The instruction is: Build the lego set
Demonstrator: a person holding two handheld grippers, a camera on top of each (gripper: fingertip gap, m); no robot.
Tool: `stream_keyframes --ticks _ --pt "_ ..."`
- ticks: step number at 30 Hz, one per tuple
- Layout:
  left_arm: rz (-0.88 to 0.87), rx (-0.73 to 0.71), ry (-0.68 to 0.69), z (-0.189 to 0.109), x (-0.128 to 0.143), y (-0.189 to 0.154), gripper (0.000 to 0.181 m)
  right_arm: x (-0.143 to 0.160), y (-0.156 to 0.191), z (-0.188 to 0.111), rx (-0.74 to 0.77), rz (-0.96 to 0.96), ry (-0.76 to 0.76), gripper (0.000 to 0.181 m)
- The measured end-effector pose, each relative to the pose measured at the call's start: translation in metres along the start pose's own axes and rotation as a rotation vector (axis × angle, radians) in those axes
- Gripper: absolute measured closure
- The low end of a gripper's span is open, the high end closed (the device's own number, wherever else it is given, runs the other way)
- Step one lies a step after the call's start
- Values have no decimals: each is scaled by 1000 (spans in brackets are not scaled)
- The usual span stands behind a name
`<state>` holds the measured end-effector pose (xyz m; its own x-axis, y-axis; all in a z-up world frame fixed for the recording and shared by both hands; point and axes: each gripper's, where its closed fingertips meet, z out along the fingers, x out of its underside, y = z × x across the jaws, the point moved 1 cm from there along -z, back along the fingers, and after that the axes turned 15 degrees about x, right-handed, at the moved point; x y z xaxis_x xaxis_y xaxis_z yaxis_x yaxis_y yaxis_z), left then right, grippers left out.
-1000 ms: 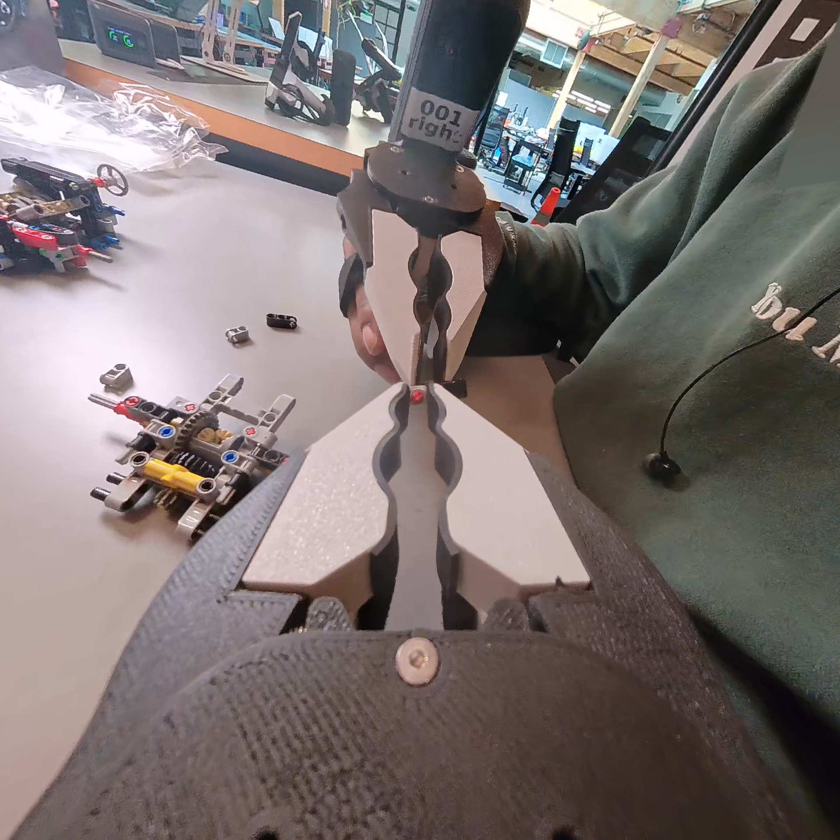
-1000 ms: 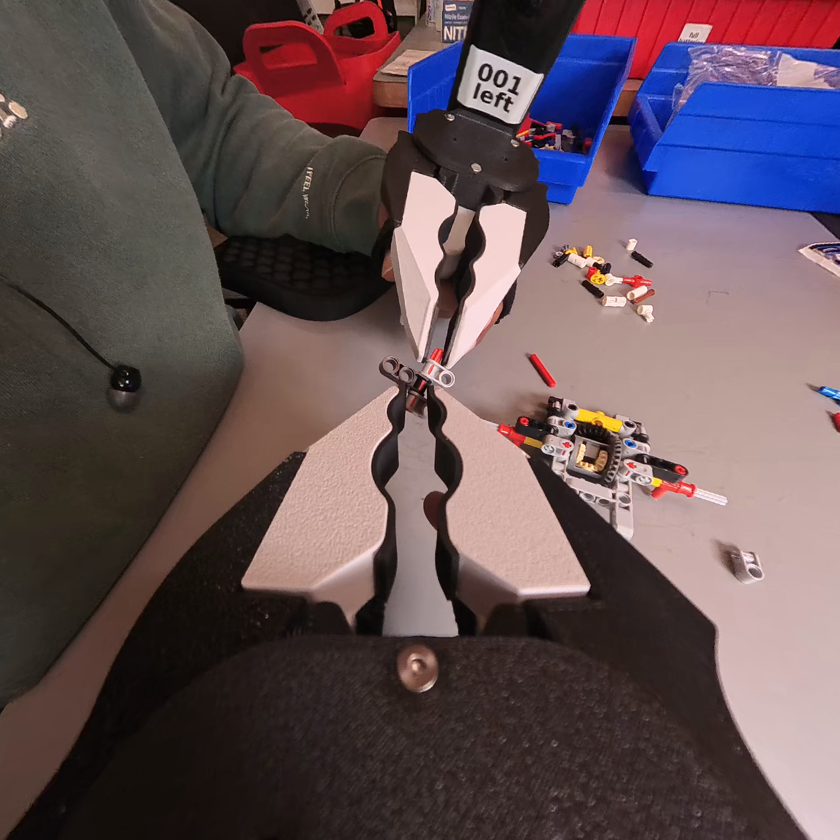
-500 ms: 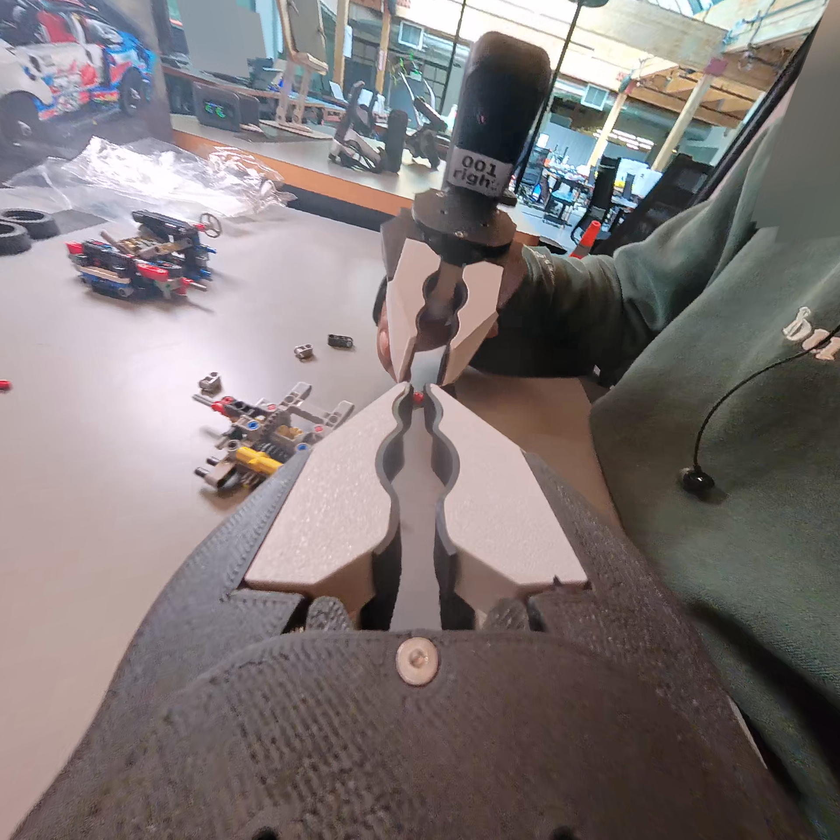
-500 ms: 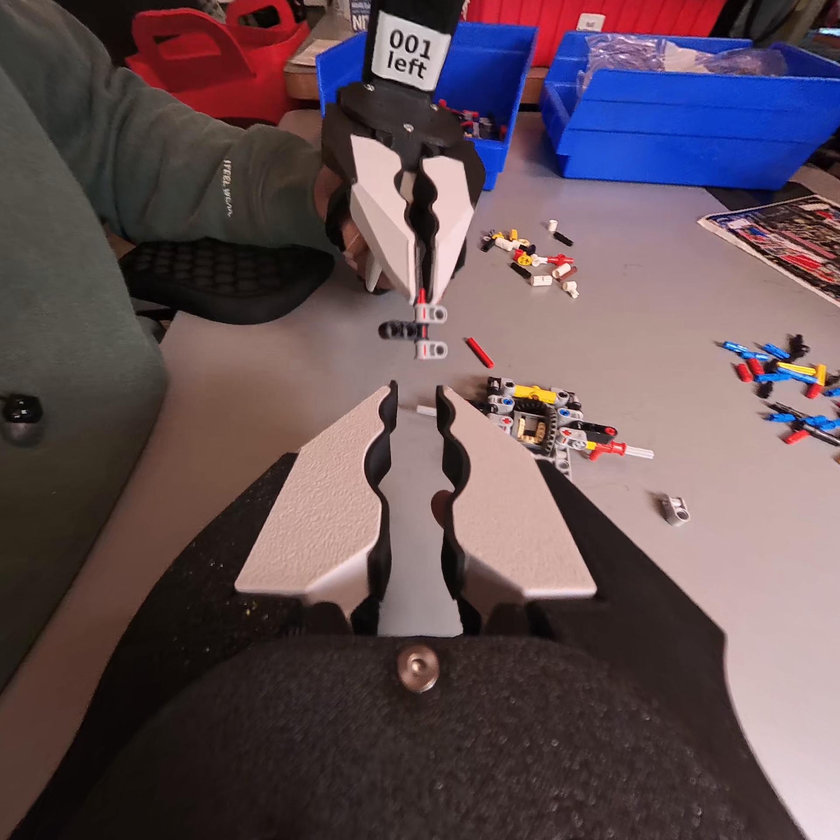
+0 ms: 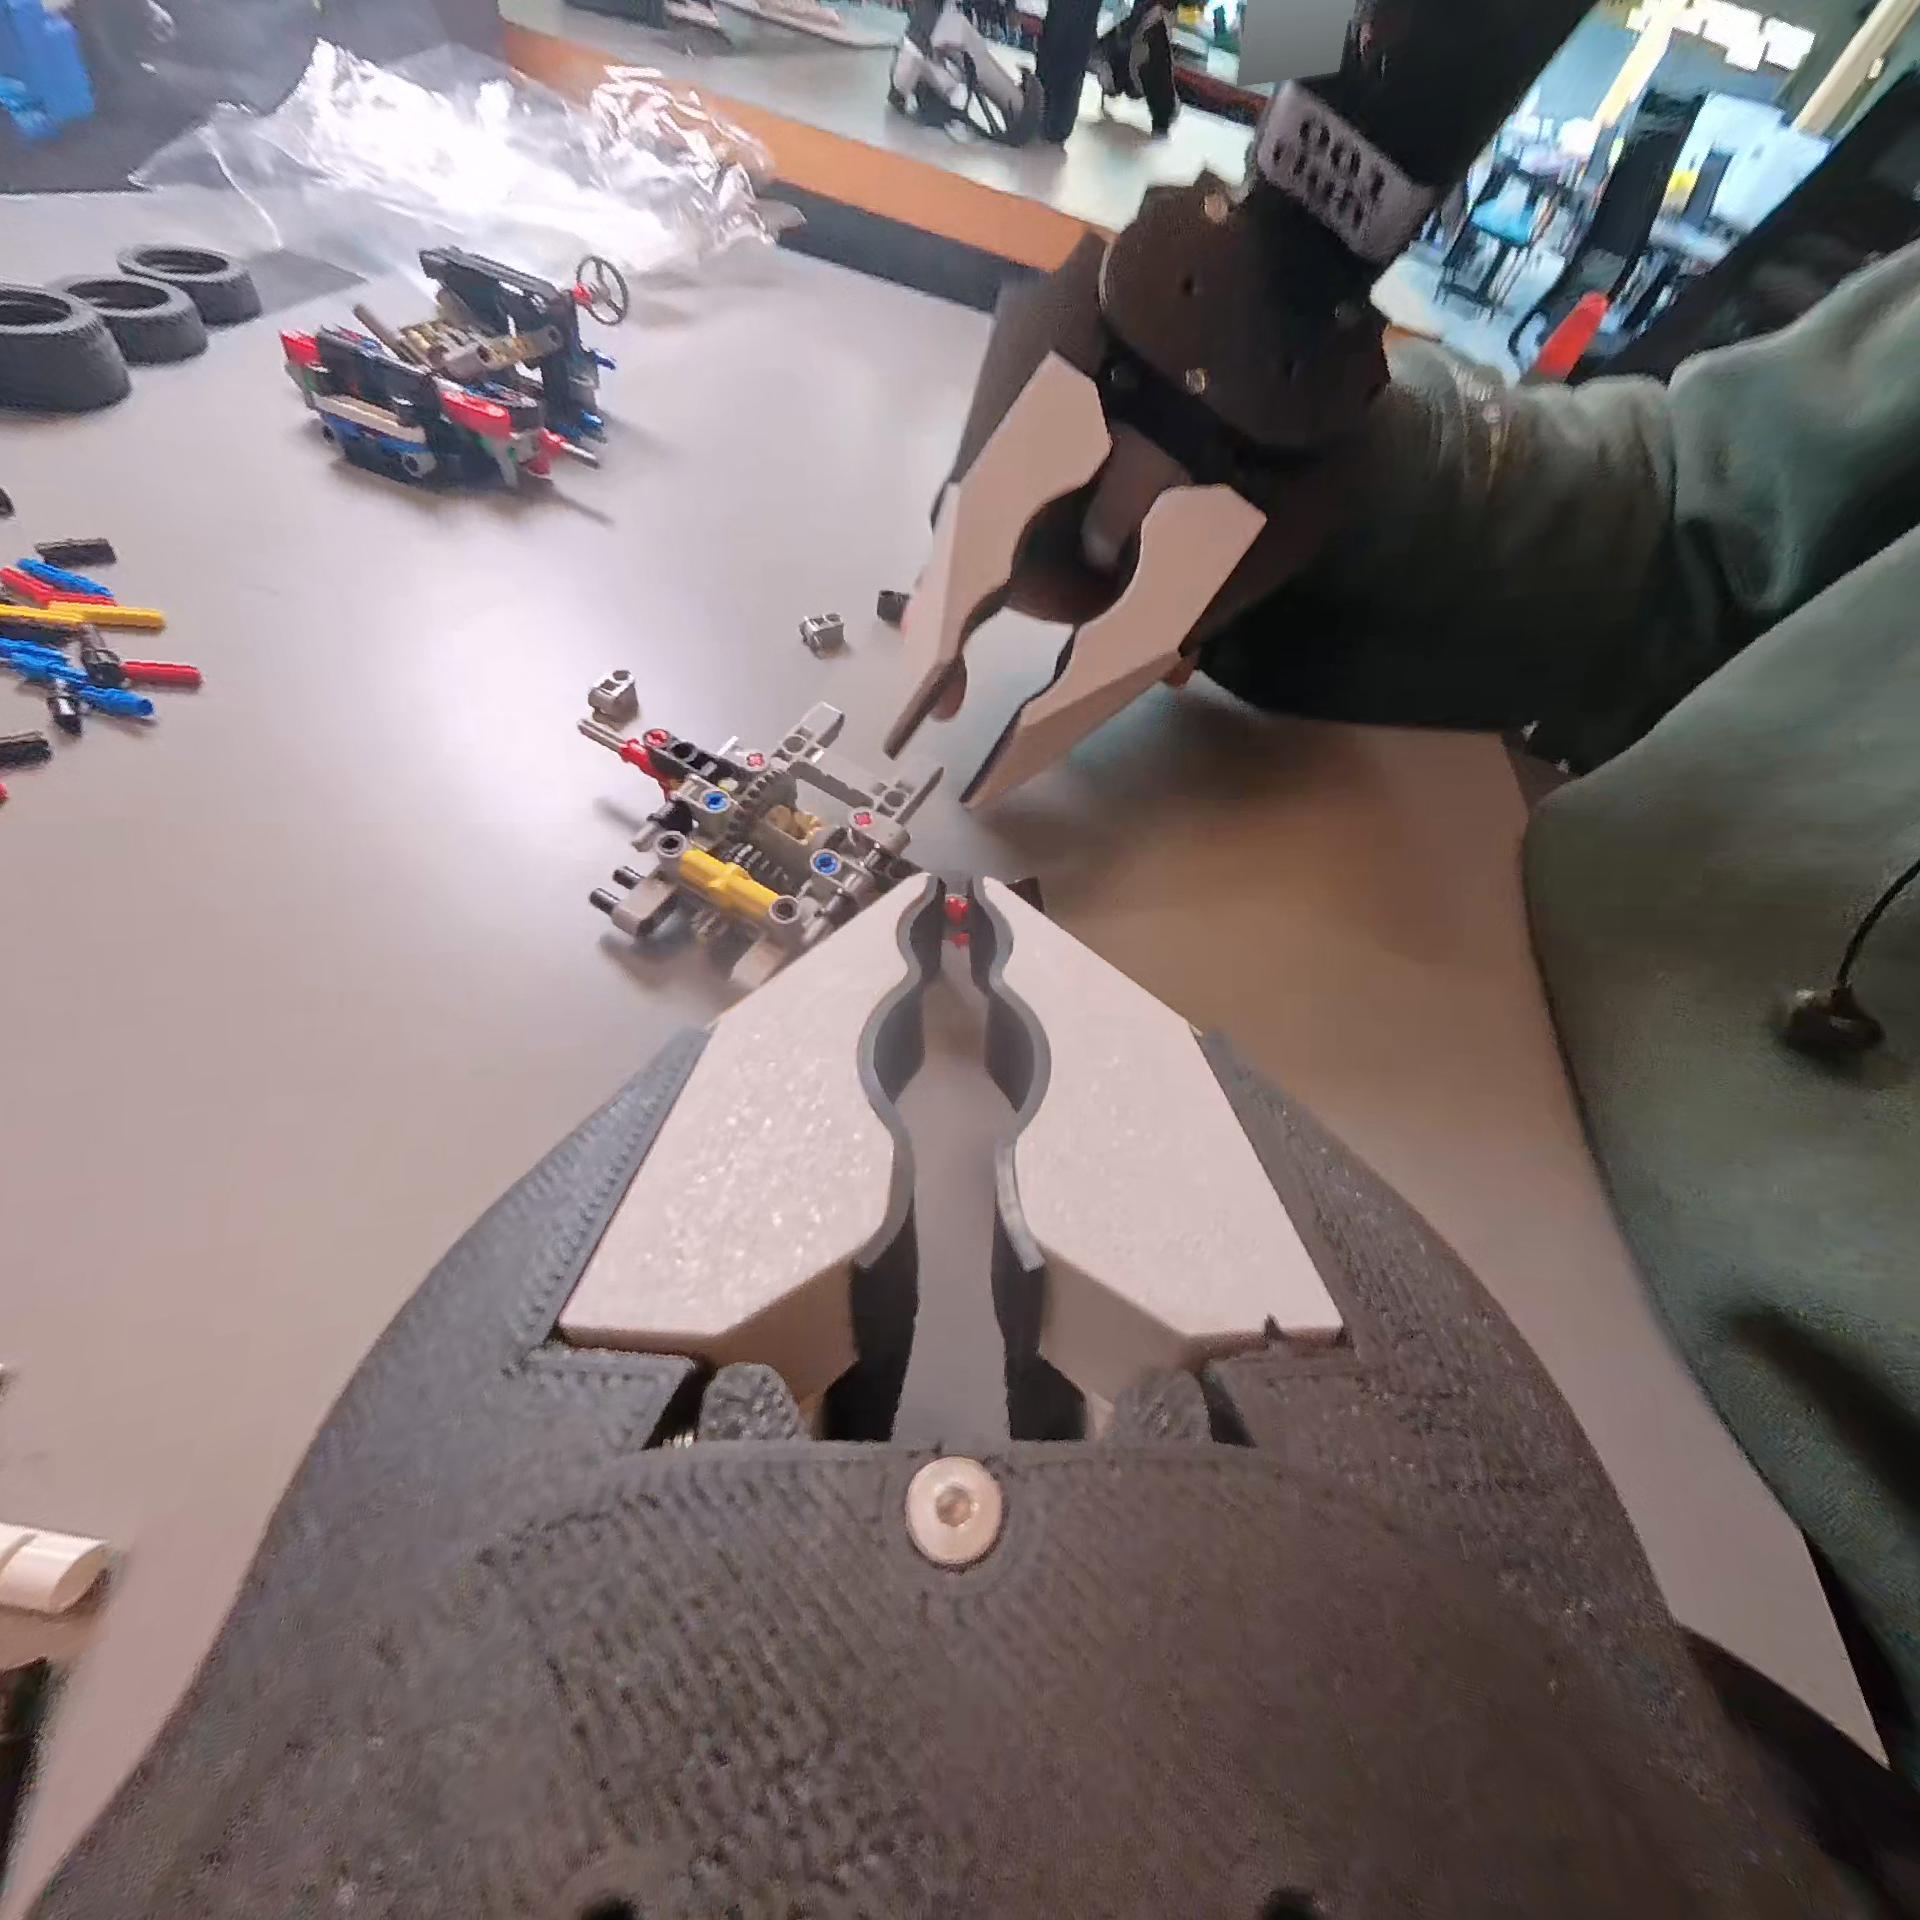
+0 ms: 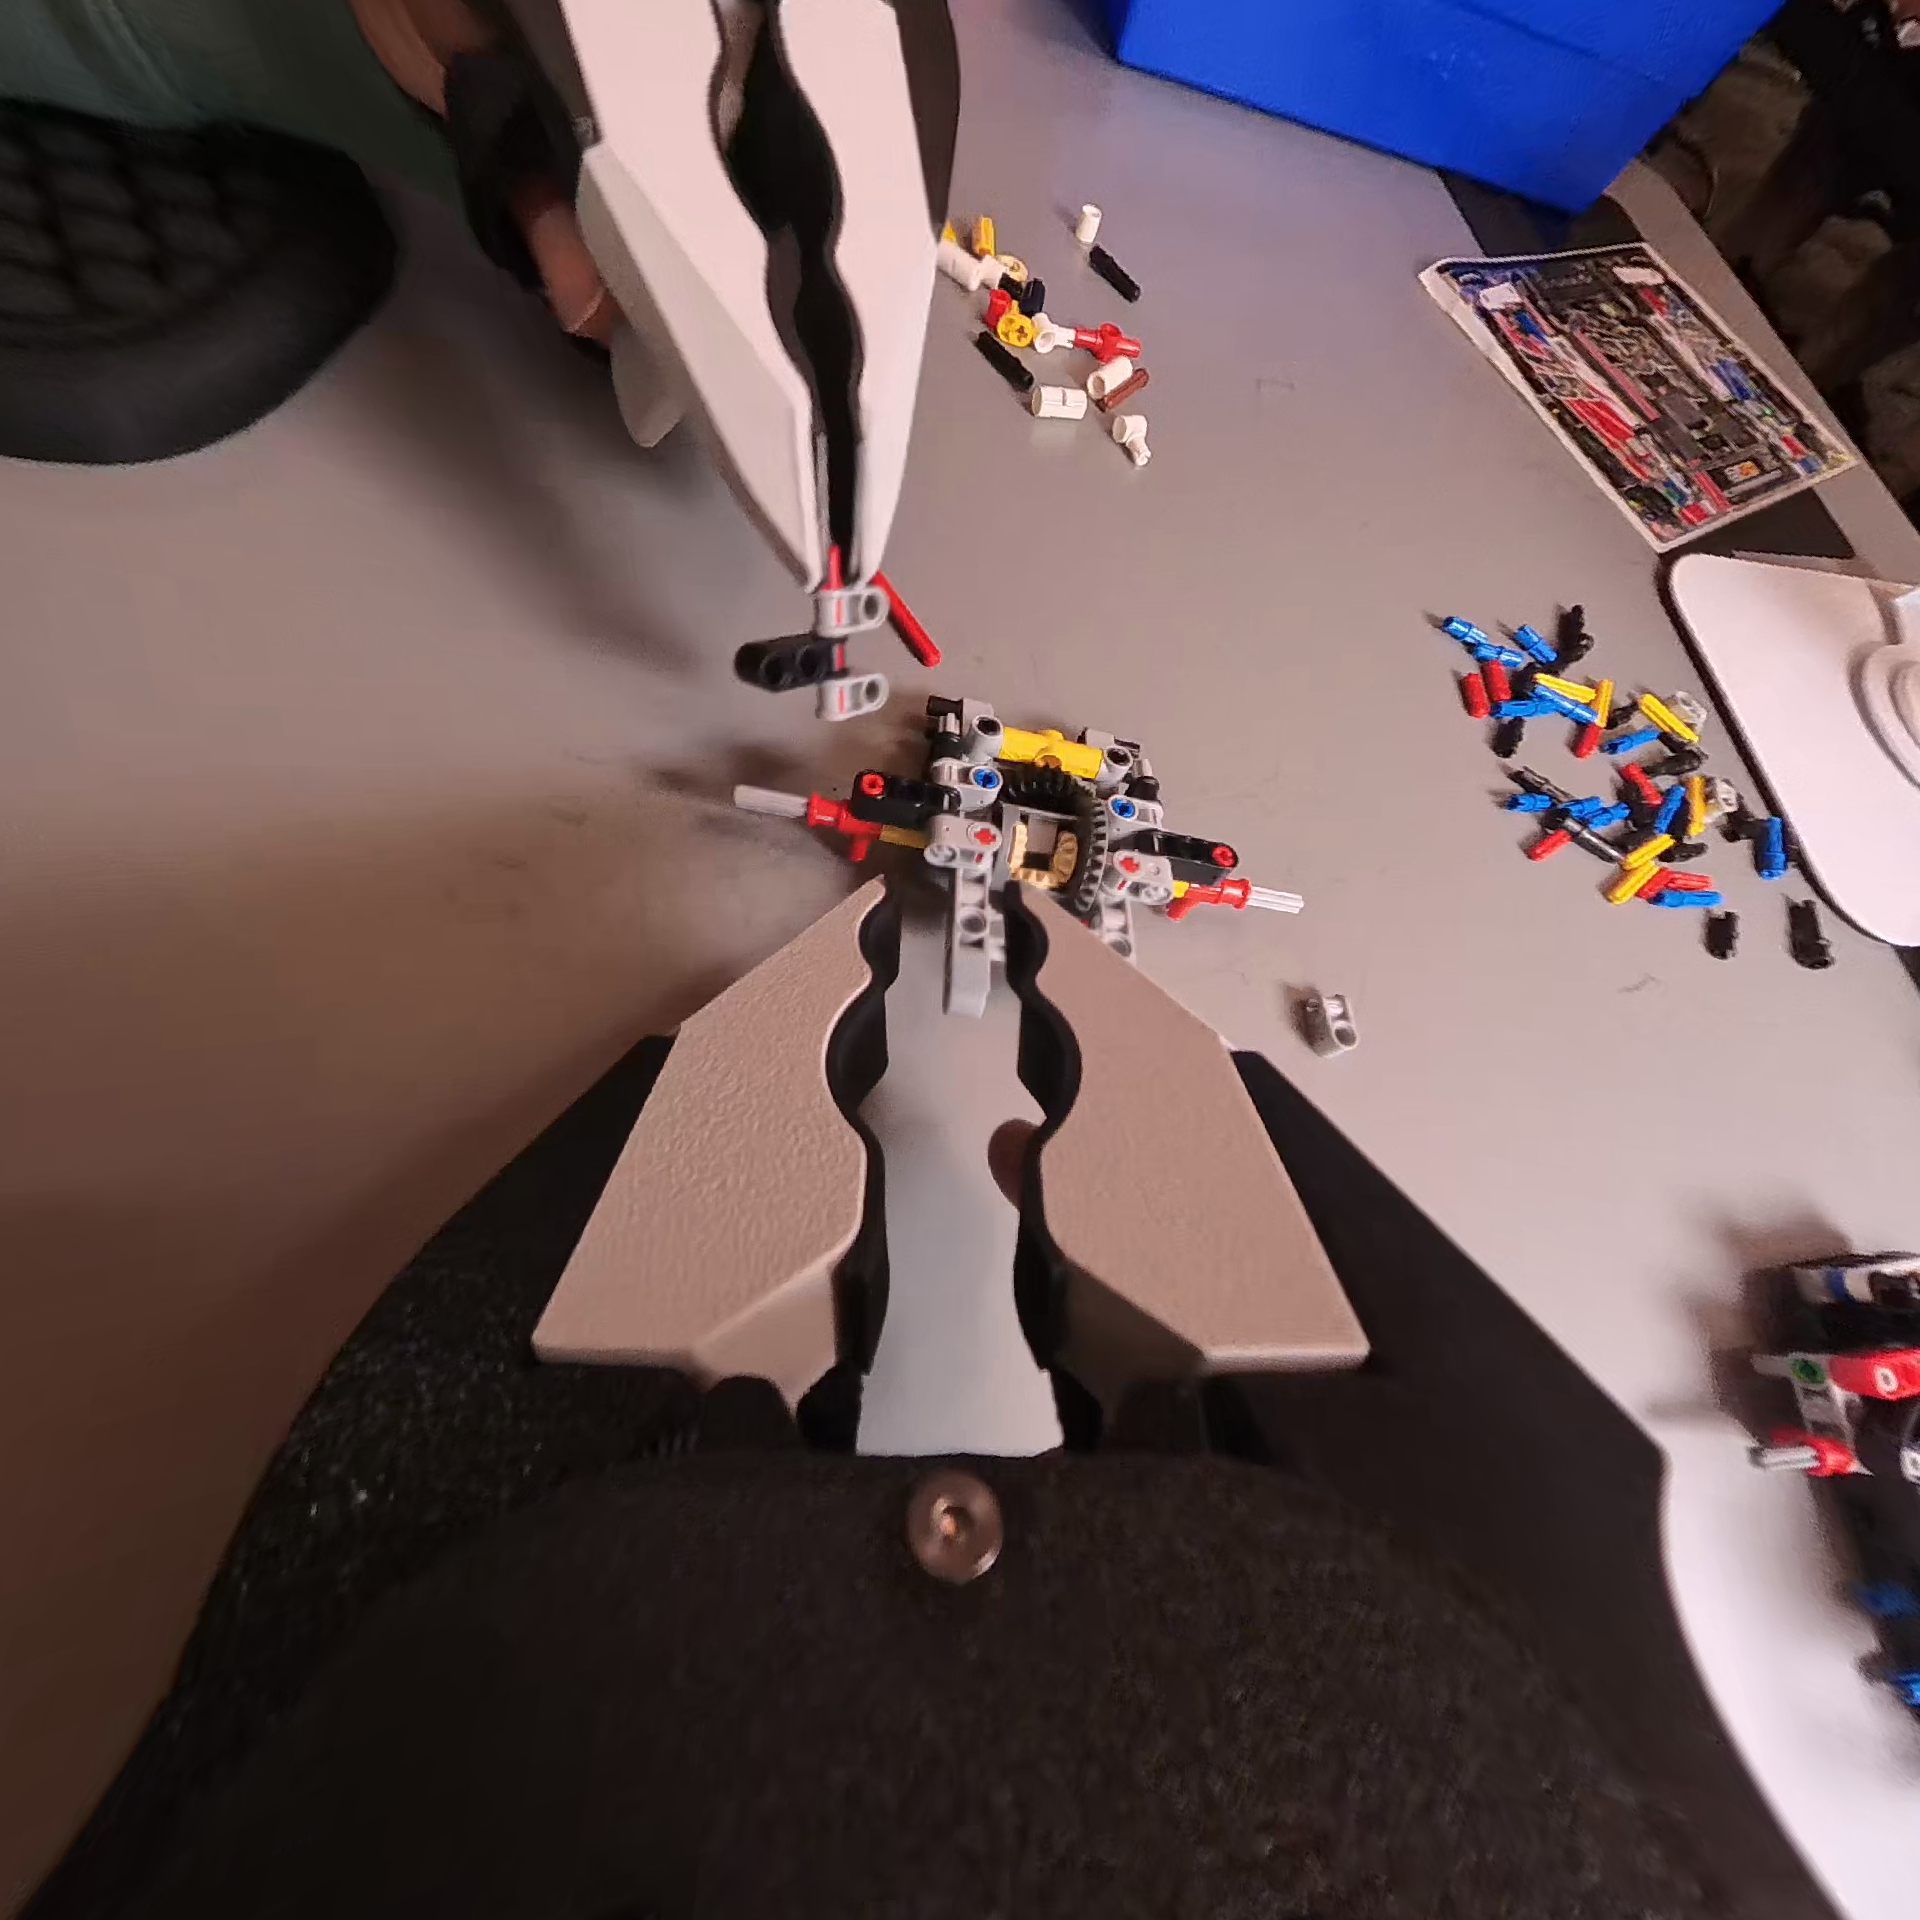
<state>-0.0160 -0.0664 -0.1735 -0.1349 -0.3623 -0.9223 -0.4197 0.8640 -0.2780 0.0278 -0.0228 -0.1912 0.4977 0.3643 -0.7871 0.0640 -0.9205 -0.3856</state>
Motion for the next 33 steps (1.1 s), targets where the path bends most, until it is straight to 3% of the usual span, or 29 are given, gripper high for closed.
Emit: stream_keyframes --ticks 7,12,16,23,27,33 --pt "118 -8 239 6 28 -8 179 -3 2 16 30 -196 117 158" --pt "152 -4 285 4 33 -13 179 2 6 20 0 -287 184 160" --pt "150 -6 394 -1 52 -13 181 11 3 18 20 -329 193 166" --pt "138 -30 400 -4 53 -10 180 17 0 15 29 -331 171 171" --pt "99 -37 327 -8 44 -7 167 22 -1 13 22 -355 136 172" --pt "62 -94 233 -15 33 6 161 27 -4 7 12 -358 89 173"
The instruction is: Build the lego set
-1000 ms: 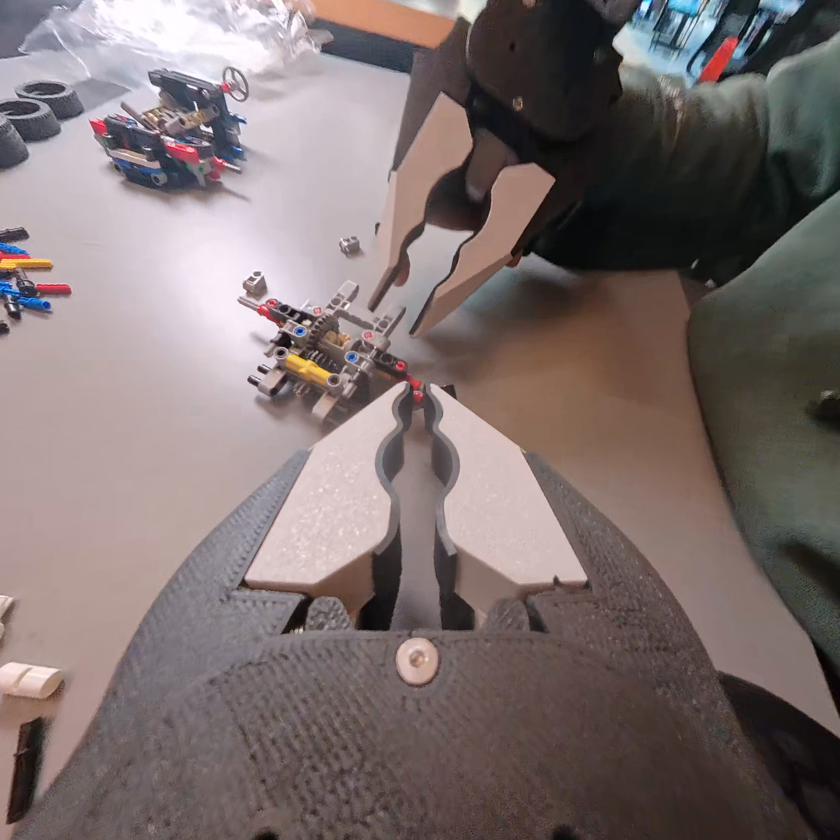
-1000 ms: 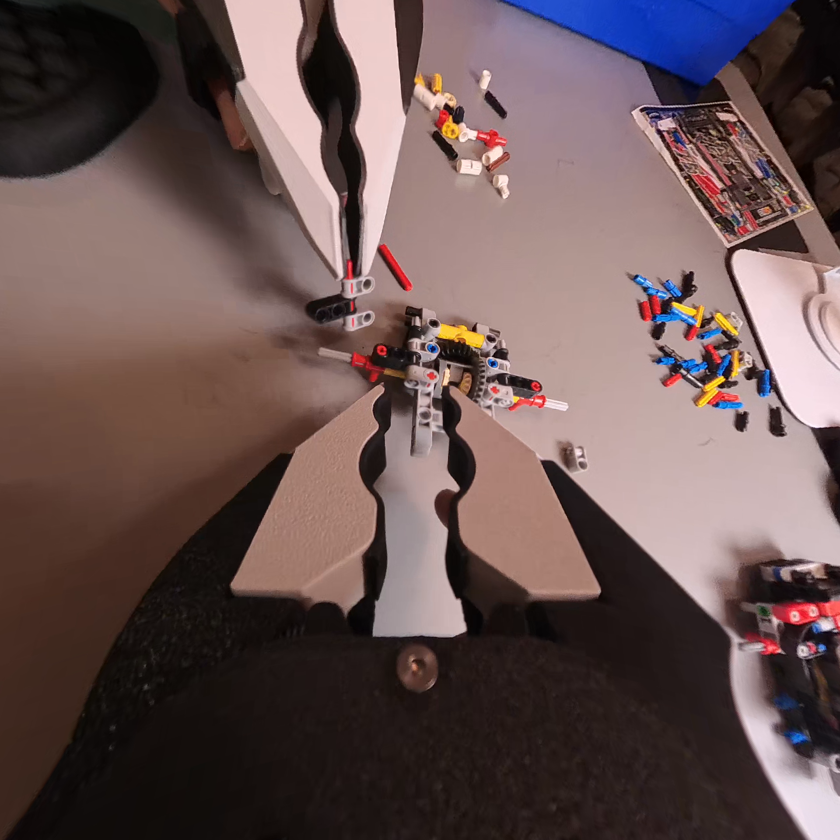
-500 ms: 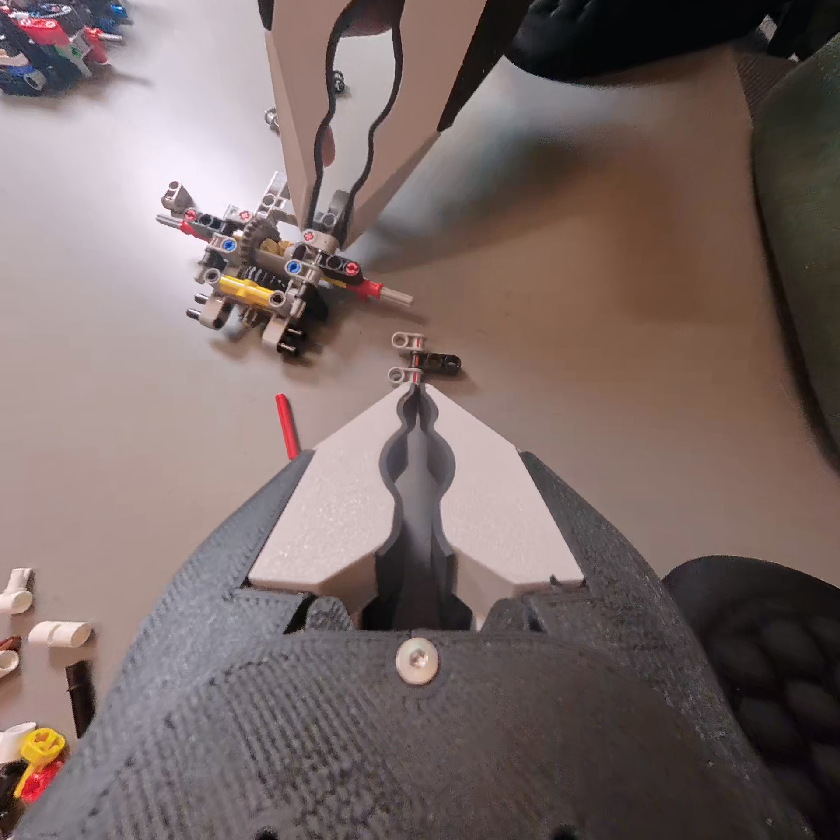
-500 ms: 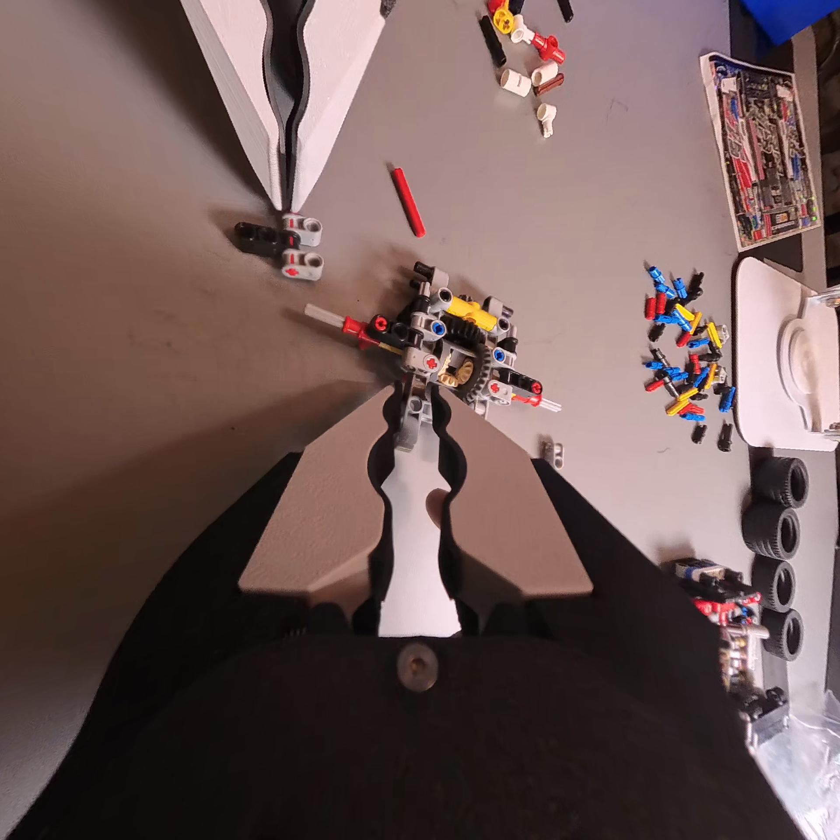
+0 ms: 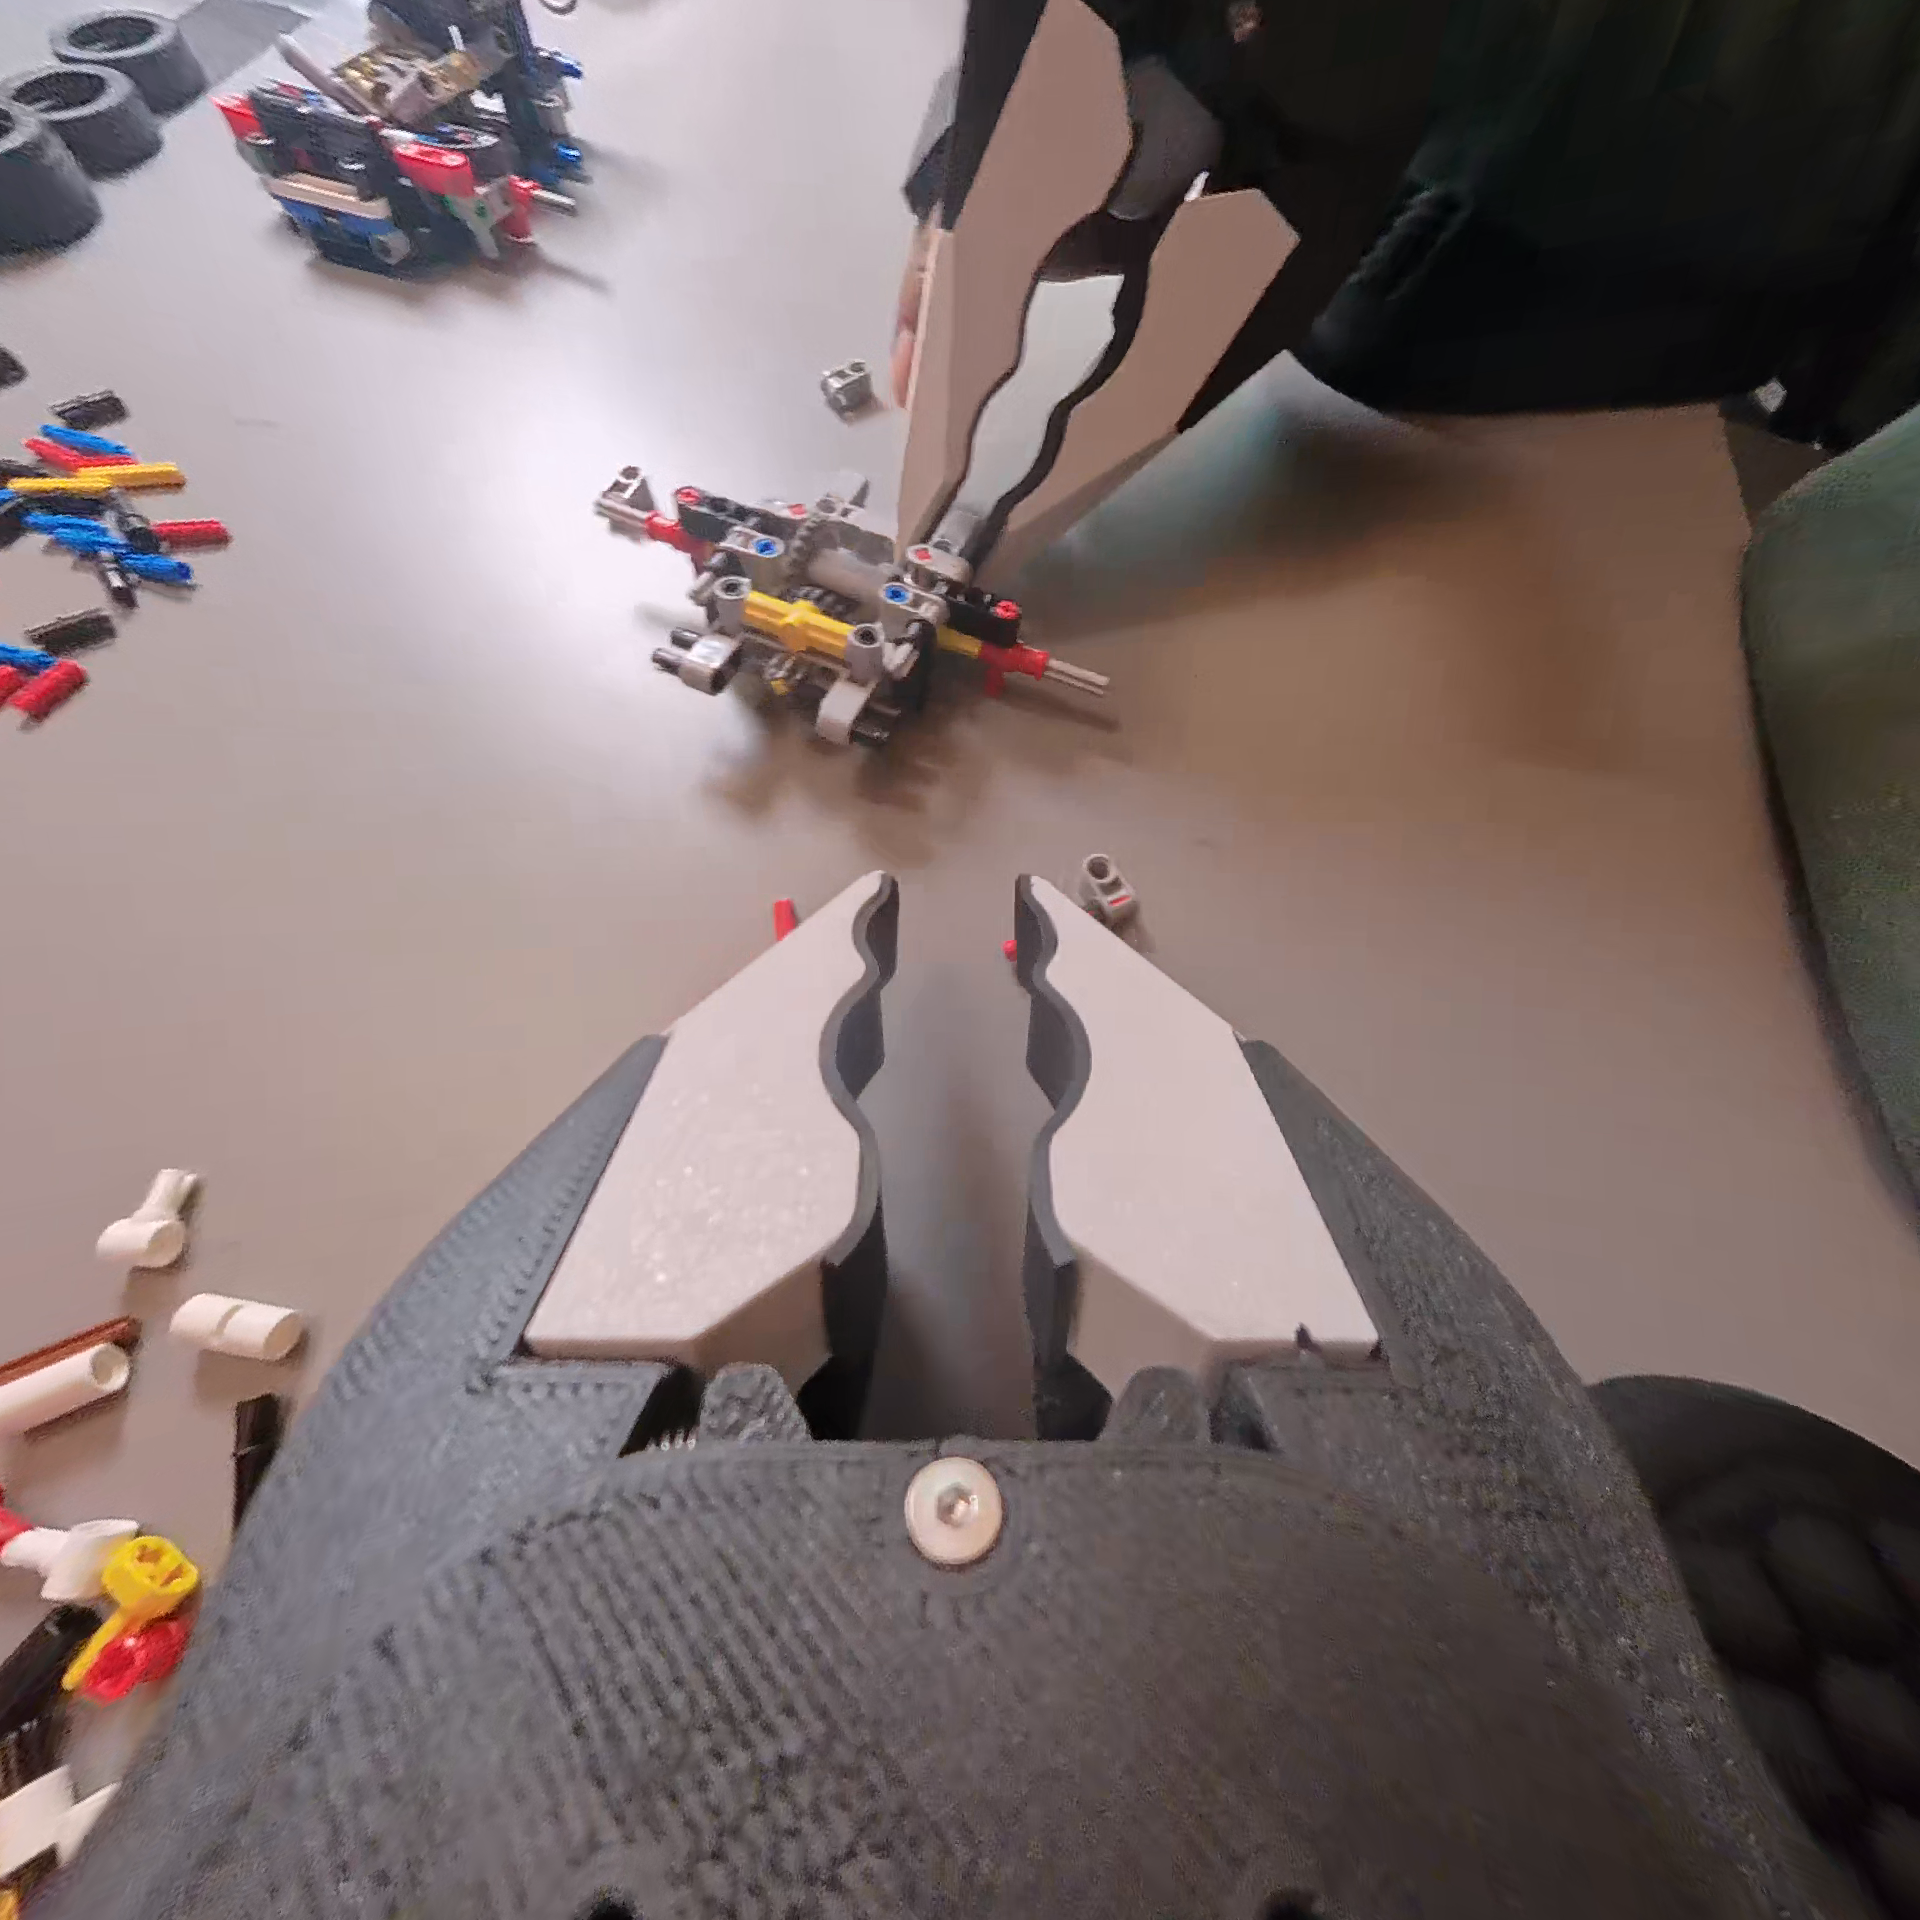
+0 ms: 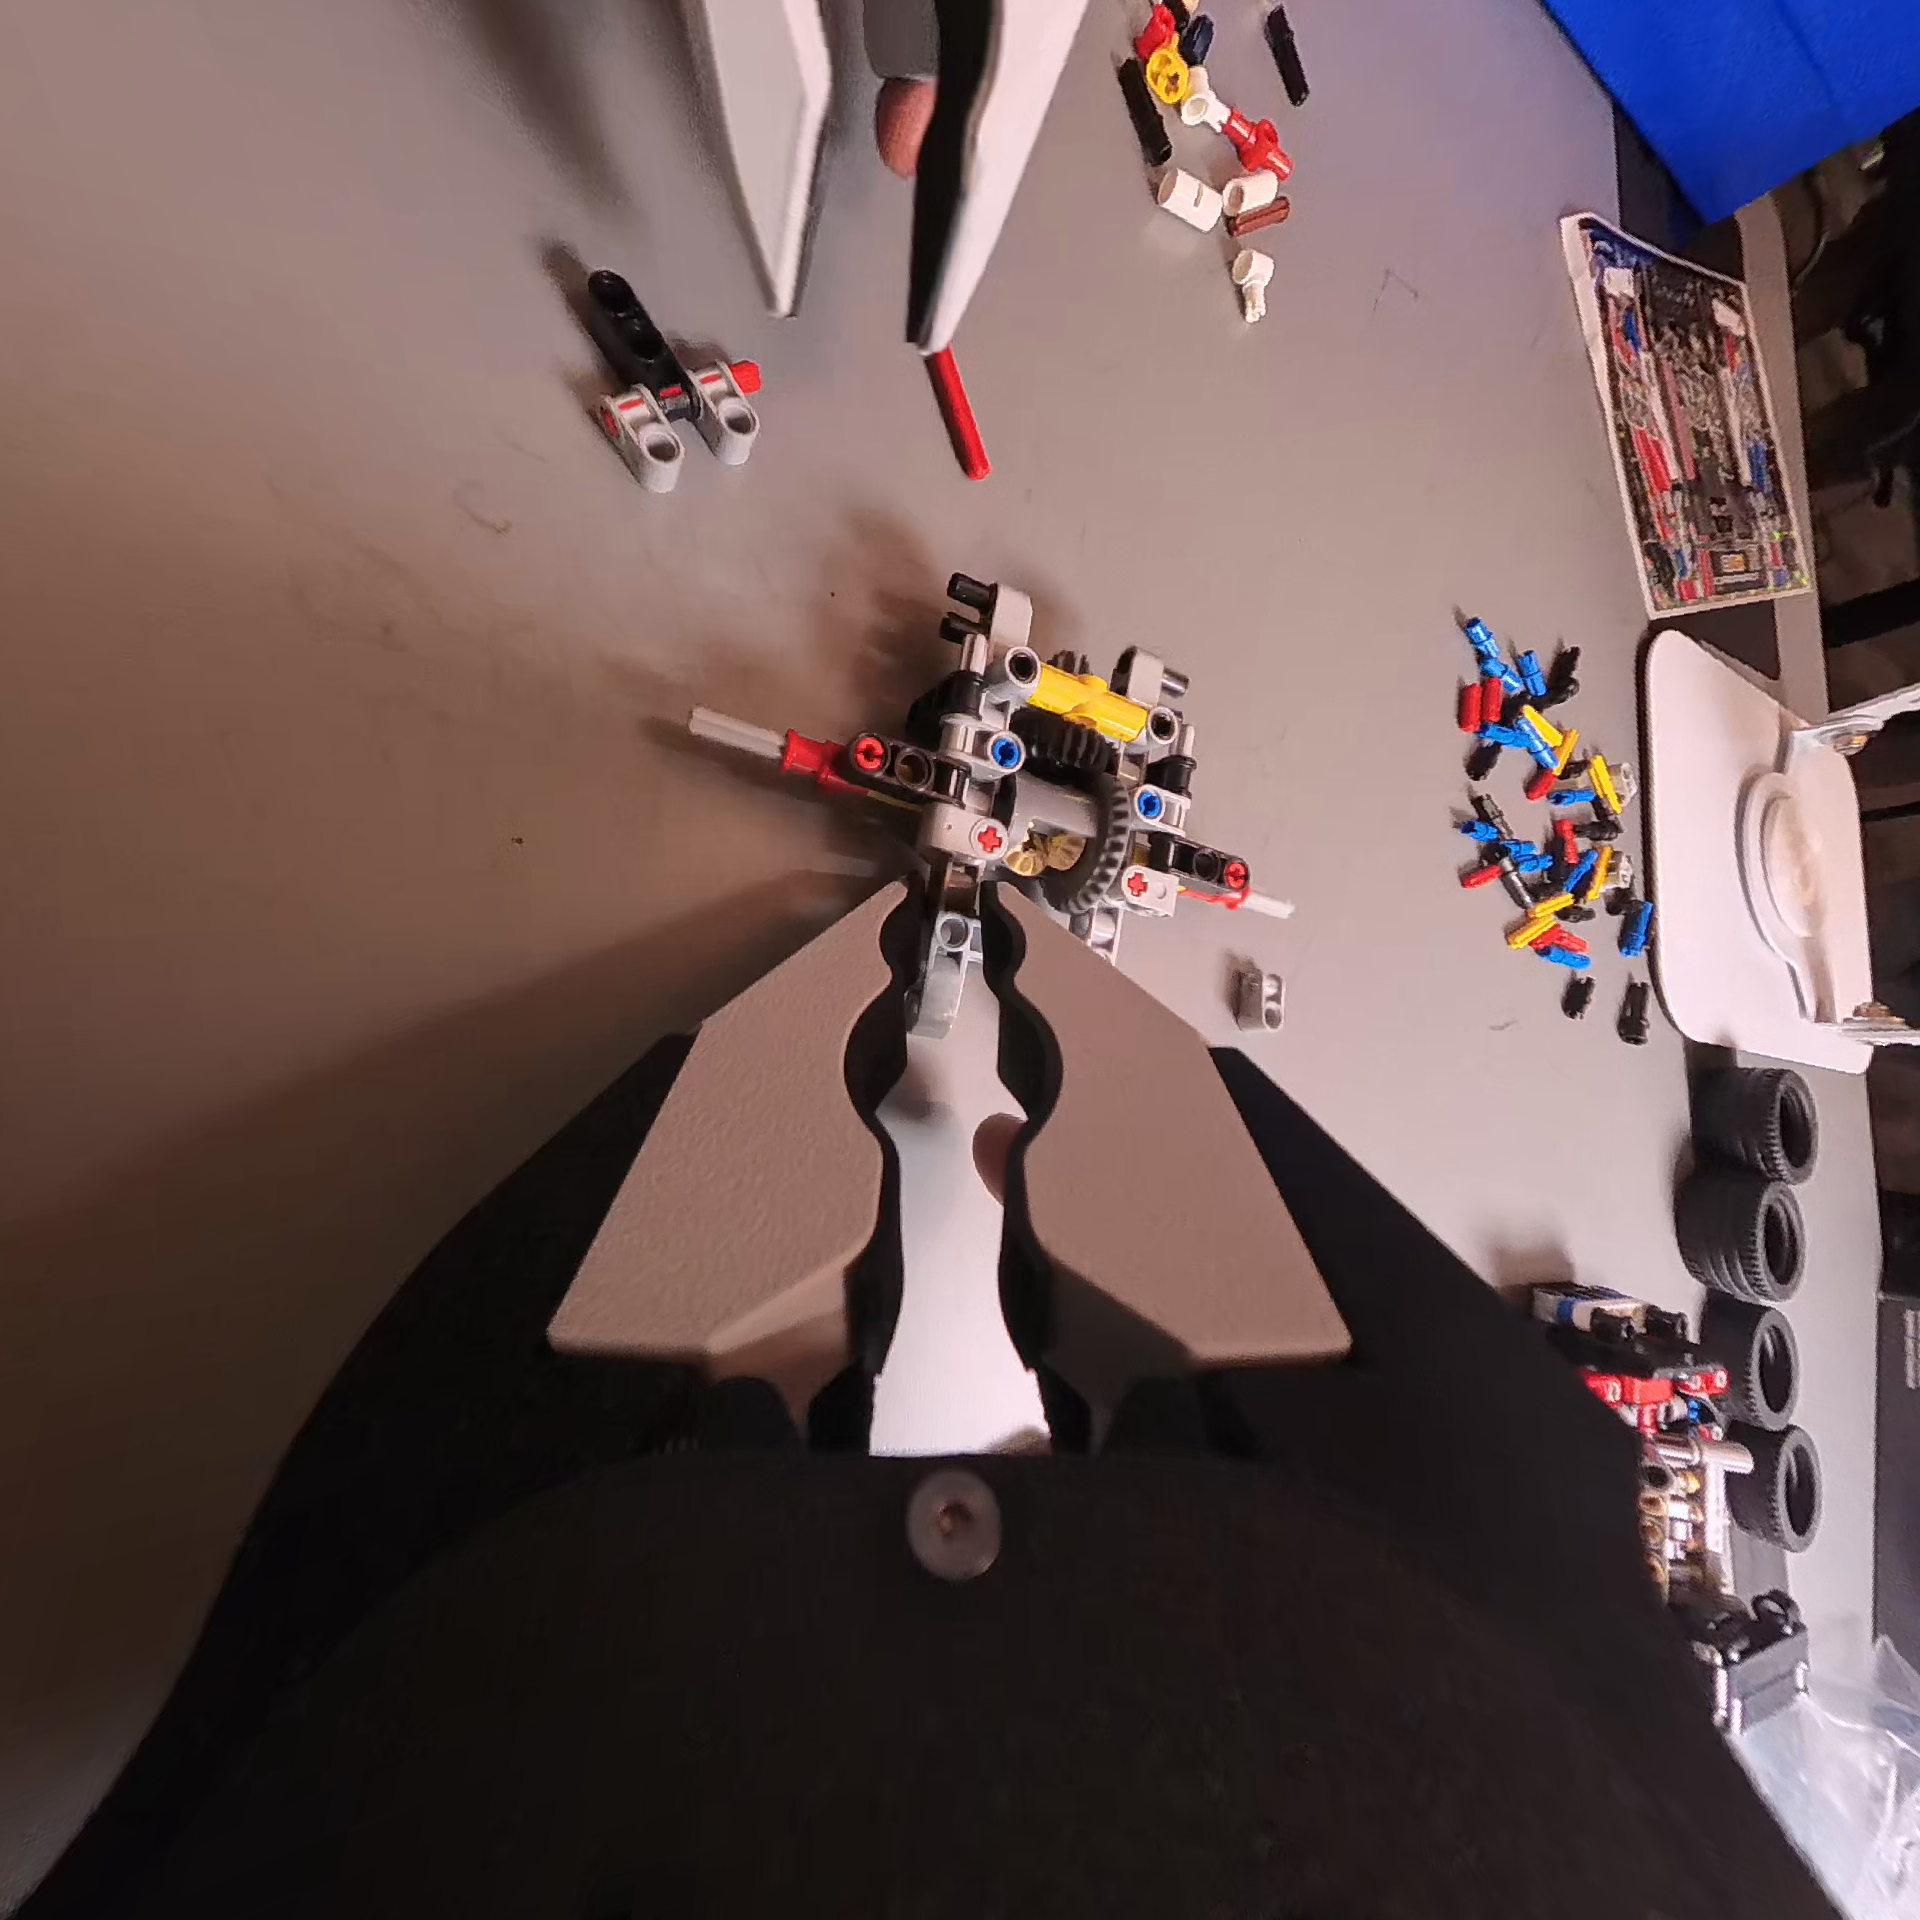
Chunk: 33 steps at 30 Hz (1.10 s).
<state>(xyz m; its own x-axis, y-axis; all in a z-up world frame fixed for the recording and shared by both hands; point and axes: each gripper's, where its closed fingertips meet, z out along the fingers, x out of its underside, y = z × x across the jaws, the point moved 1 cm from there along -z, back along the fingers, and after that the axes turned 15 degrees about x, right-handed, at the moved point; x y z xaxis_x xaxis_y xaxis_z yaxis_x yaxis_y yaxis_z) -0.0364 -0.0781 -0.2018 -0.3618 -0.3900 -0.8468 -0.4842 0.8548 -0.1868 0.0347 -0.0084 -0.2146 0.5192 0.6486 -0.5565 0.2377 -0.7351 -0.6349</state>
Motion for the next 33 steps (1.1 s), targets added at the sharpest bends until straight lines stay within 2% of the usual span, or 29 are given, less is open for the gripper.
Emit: stream_keyframes --ticks 6,13,15,18,22,29,33 --pt "12 -74 -28 6 -12 13 156 -3 -2 -2 16 -23 -38 172" --pt "56 -87 149 33 -4 26 139 -4 3 -4 2 -60 -84 173" --pt "43 -48 147 38 -7 24 140 -4 5 -5 -9 -69 -103 173" --pt "60 6 165 46 -8 17 154 -4 6 -5 -15 -72 -120 173" --pt "91 -17 162 48 -12 16 166 -2 7 -6 -13 -71 -121 173" --pt "103 -30 109 45 -21 13 167 1 5 -3 17 -67 -93 172" --pt "89 -30 76 43 -22 12 167 1 1 -8 14 -34 -78 163"
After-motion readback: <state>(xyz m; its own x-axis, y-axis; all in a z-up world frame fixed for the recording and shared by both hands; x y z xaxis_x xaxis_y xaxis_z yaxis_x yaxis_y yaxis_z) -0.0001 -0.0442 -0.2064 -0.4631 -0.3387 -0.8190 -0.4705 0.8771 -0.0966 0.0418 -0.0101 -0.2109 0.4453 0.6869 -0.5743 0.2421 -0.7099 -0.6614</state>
